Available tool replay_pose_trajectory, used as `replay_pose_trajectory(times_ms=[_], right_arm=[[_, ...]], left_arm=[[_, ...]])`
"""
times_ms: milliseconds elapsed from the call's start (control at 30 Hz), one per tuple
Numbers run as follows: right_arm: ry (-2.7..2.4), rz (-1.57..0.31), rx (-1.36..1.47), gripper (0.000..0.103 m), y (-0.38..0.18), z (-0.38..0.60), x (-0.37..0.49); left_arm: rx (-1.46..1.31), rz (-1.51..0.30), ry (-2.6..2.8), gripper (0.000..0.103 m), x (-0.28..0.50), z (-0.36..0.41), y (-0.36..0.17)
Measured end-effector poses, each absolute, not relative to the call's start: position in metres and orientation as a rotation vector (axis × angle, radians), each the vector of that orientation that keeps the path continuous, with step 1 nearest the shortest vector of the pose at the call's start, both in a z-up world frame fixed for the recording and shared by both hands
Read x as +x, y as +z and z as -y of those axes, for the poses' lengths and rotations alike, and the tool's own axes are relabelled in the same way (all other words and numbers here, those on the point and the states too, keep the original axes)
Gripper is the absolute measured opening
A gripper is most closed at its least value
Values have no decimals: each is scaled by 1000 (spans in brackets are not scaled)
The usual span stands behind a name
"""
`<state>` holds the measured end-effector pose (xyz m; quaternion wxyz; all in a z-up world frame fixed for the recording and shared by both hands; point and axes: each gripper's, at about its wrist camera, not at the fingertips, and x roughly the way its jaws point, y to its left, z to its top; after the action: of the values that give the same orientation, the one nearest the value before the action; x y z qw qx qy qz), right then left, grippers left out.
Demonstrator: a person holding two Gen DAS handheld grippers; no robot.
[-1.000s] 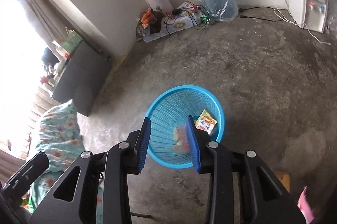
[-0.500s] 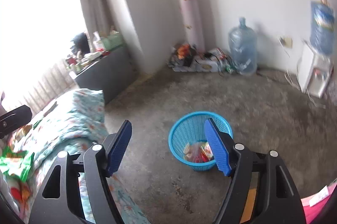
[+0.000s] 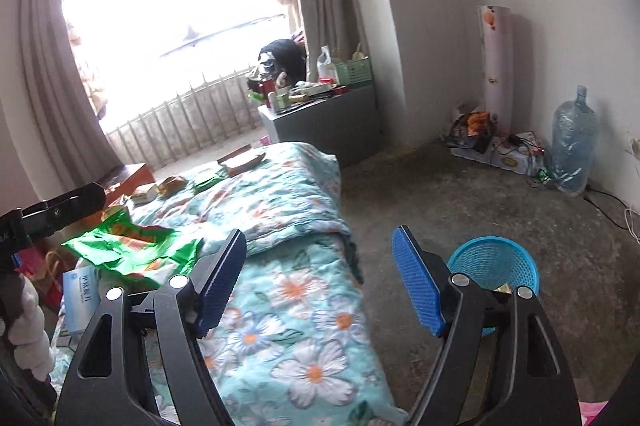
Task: Collect trash
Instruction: 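Swing both tools back toward the bed, then grasp the white cloth with the left tool and lift it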
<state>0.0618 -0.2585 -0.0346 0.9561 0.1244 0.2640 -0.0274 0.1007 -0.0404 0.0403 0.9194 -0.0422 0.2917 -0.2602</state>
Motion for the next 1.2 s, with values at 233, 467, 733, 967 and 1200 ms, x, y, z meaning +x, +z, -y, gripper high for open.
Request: replay_pose_trajectory(times_ms=[233, 467, 733, 967, 1200], right_arm=[[54, -543, 220, 73, -21, 200, 68], [121, -550, 176, 73, -12, 155, 71], [198, -564, 178, 73, -11, 129, 80], [278, -590, 175, 73, -15, 103, 101], [299, -633, 144, 73, -23, 85, 114]], left_arm=[[-161, -543, -443, 70, 81, -35, 49], [-217, -492, -345, 71, 62, -100, 52], [-328, -473, -164, 71, 39, -186, 48], [-453, -498, -14, 71, 25, -253, 27], [-506, -579, -63, 71, 48, -271, -1]])
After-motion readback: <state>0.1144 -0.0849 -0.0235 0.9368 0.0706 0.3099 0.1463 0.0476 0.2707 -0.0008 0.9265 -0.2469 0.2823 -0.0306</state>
